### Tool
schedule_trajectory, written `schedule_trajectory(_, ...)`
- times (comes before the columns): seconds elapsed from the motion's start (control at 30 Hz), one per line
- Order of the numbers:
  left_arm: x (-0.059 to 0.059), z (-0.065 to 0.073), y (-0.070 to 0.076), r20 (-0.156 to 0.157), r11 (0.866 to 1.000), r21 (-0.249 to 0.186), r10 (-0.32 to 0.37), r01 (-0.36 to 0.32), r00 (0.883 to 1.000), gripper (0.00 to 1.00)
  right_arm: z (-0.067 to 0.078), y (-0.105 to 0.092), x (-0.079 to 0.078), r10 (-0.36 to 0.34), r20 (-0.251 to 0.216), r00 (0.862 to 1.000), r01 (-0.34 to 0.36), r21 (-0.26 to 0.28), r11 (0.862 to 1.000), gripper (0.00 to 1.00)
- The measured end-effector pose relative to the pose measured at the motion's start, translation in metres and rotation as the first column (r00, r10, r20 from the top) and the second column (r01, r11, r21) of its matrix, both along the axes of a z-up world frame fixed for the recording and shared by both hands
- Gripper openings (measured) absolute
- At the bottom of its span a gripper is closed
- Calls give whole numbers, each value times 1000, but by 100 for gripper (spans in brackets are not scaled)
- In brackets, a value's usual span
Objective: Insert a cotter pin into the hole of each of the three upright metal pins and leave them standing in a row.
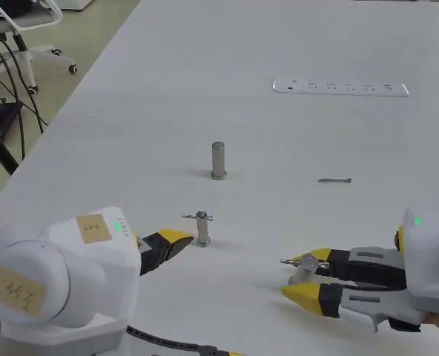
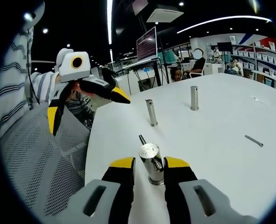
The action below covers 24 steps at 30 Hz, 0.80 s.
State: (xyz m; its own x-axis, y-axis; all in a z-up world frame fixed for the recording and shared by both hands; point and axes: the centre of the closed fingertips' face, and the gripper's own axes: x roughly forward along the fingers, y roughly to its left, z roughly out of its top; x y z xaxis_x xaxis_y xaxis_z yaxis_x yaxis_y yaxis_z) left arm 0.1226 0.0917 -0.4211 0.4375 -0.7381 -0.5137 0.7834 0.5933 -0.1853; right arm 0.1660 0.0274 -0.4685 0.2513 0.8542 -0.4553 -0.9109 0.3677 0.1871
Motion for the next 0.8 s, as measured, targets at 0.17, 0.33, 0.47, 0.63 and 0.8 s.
schedule_trajectory(0.17, 1, -5, 8, -13, 999, 1, 33, -33, 999, 99, -1, 1, 2, 14, 31, 999, -14, -12, 1000, 16)
schedule_trajectory(0.33, 3, -6, 11, -6, 999, 23, 38, -38, 999, 99, 0, 0, 4, 40, 96, 995, -37, -30, 999, 11)
schedule_trajectory(0.47, 5, -8, 15, -4, 998, 39, 42, -42, 999, 99, 0, 1, 3, 51, 113, 992, -47, -42, 998, 10)
schedule_trajectory(0.63, 6, -8, 20, -5, 998, 42, 51, -51, 999, 99, 0, 0, 5, 50, 125, 991, -44, -54, 998, 9)
schedule_trajectory(0.8, 5, -11, 24, -26, 997, 48, 56, -55, 998, 99, 1, 2, 8, 65, 139, 988, -53, -89, 995, 9)
